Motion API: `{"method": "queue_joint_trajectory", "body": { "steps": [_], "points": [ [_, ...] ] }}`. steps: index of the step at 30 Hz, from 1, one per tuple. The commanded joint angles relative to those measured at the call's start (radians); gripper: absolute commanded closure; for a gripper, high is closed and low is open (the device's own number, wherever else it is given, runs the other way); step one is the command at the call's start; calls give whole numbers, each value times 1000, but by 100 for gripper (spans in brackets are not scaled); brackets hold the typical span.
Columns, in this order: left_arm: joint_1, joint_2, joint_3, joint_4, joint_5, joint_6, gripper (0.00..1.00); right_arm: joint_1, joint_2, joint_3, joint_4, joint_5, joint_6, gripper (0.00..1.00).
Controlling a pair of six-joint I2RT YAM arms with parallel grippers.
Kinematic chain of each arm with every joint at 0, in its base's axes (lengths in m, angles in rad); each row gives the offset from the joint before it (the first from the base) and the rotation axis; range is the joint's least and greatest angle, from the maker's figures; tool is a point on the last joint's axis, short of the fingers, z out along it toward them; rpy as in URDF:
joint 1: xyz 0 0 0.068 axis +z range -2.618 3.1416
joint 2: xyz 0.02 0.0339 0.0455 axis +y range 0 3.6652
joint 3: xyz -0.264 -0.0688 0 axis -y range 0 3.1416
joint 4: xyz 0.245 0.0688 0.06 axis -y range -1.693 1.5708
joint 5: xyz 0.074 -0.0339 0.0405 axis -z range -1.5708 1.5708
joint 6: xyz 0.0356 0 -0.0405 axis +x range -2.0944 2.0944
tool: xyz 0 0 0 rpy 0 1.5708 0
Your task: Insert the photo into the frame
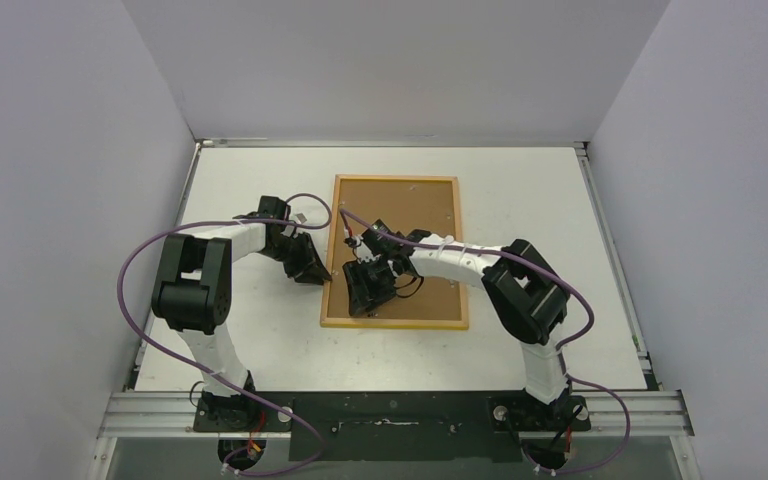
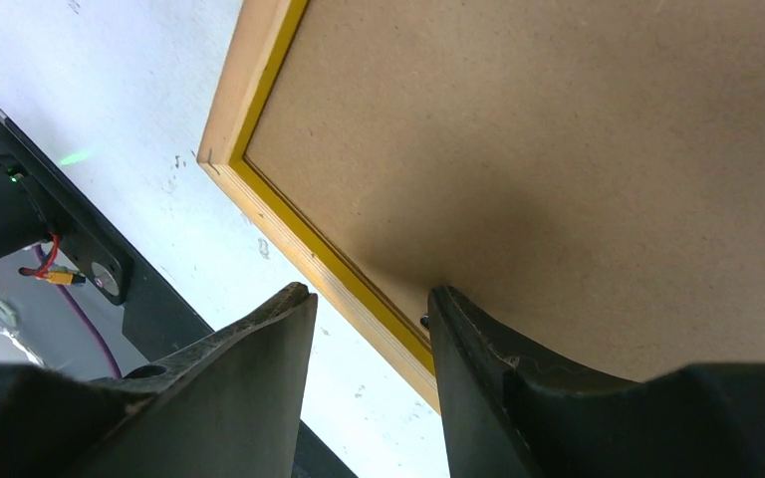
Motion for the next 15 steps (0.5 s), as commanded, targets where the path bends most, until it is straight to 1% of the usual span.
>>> {"method": "queue_joint_trajectory", "body": {
  "steps": [1,5,11,15],
  "points": [
    [-7,36,17,7,-29,-2,80,17,20,18,45,37,2,53],
    [-7,37,16,6,-28,1,80,20,24,11,22,38,-6,53],
    [-7,37,11,8,-27,1,80,20,-4,-10,-15,96,-23,53],
    [-7,40,9,9,-27,2,80,20,-18,-10,-33,106,-33,53]
  ]
}}
